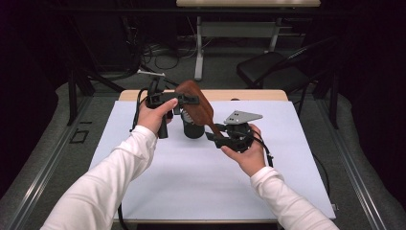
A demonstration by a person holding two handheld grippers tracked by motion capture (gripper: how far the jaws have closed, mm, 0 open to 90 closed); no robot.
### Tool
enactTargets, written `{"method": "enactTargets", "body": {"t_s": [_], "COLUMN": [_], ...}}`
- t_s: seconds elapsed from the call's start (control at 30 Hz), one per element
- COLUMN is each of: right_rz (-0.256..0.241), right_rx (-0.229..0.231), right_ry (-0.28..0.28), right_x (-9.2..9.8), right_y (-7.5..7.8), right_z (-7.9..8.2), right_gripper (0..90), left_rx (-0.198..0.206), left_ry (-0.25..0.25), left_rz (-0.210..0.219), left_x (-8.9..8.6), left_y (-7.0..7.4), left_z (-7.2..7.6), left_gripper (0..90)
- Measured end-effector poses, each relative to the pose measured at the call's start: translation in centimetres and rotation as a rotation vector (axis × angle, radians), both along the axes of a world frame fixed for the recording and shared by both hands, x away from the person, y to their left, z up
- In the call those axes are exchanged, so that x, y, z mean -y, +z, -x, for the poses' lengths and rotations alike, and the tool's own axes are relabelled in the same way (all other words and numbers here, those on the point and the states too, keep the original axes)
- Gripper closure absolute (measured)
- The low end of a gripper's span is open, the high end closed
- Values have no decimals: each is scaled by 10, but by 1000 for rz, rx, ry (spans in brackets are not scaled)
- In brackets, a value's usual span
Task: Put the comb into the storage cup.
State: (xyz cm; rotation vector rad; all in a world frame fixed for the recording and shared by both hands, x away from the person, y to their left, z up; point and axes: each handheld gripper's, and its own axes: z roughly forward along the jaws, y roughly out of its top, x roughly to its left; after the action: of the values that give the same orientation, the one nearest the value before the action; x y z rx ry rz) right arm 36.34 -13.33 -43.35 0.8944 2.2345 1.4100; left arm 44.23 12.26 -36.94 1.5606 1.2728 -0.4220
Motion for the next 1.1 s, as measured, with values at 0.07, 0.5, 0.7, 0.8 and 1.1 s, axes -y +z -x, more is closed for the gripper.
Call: {"method": "enactTargets", "body": {"t_s": [0.07, 0.5, 0.7, 0.8, 1.1], "right_rz": [-13, 14, 38, 41, 21], "right_rx": [-8, -43, 40, 47, 25], "right_ry": [-5, 34, 11, 9, -4], "right_x": [2, 9, 9, 10, 16], "right_y": [0, 1, 5, 7, 8], "right_z": [-1, 3, 10, 10, 13], "right_gripper": [485, 415, 410, 402, 232], "left_rx": [2, 13, 15, 16, 29], "left_ry": [0, 2, -1, -1, 19], "left_rz": [-4, -22, -35, -45, -51], "left_x": [-1, 1, 2, 2, -5], "left_y": [0, 6, 7, 9, 12], "left_z": [0, 0, 0, 0, -1], "left_gripper": [501, 501, 501, 501, 501]}}
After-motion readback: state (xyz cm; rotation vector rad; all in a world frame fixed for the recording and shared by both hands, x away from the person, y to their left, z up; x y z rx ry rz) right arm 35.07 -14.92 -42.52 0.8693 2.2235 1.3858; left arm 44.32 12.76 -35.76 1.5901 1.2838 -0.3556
